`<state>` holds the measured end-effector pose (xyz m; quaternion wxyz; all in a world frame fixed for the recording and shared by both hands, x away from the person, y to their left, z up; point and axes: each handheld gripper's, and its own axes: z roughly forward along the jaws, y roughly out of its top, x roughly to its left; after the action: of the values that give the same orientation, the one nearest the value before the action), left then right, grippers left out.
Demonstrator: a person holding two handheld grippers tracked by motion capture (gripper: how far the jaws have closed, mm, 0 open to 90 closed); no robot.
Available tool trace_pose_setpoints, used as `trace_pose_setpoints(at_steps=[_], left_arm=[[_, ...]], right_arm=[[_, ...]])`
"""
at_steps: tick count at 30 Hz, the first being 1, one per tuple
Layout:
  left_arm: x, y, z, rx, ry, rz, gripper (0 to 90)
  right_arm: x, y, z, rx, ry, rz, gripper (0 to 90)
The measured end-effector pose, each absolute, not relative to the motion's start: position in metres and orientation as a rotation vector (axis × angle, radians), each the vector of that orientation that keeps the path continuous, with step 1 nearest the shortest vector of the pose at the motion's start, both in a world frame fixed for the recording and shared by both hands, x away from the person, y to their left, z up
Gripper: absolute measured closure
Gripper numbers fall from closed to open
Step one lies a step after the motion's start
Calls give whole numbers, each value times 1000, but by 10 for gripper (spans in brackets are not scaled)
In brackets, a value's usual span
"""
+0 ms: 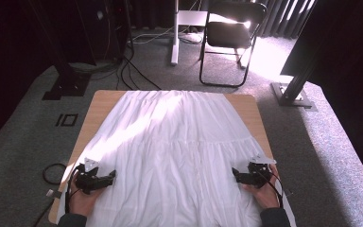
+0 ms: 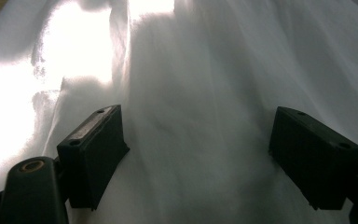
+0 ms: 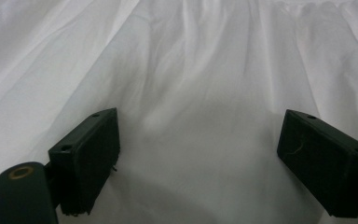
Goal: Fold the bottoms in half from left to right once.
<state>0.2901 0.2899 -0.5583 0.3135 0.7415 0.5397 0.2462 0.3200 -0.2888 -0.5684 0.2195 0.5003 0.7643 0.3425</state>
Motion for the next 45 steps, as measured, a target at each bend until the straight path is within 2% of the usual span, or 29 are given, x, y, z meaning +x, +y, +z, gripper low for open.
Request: trace_pose_setpoints(at_steps=[11, 15, 19, 26, 30, 43, 45], left_arm=[[289, 292, -553, 1967, 1443, 631, 223], [281, 312, -529, 1938, 1431, 659, 198], [283, 337, -520, 1897, 1494, 700, 190], [292, 361, -542, 1869, 1617, 689, 161], [291, 357, -552, 1915, 1600, 654, 149], [292, 360, -555, 1873, 1617, 688, 167], [293, 362, -555, 1862, 1658, 719, 113]], right_arm=[[320, -289, -568, 1372, 2127, 953, 122], [320, -289, -568, 1373, 2126, 953, 122], [320, -289, -568, 1373, 2127, 953, 123], [320, -289, -568, 1374, 2125, 952, 125], [320, -289, -568, 1374, 2125, 952, 125], [319, -289, -569, 1376, 2121, 953, 127], [319, -289, -569, 1376, 2121, 953, 127]])
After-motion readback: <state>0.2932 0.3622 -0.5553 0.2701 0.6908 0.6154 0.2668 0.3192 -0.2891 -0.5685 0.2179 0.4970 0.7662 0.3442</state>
